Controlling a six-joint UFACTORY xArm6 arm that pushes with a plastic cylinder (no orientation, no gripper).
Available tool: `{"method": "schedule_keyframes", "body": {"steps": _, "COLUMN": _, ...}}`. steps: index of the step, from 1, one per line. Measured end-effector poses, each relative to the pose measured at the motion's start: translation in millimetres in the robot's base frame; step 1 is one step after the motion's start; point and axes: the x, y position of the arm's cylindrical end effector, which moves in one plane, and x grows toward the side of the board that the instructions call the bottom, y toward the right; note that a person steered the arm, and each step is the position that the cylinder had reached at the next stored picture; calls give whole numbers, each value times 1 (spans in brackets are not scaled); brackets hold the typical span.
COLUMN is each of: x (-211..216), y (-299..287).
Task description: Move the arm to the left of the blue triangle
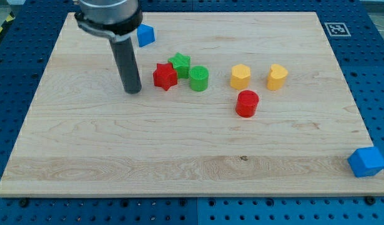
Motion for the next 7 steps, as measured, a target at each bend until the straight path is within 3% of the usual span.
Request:
{"method": "schedule_keyframes", "body": {"steps": 1, "x": -20, "y": -24}}
{"method": "schedule_keyframes", "body": {"steps": 4, "x": -23, "y": -31}}
{"method": "schedule_keyframes", "body": {"steps": 7, "x": -101, "y": -57}}
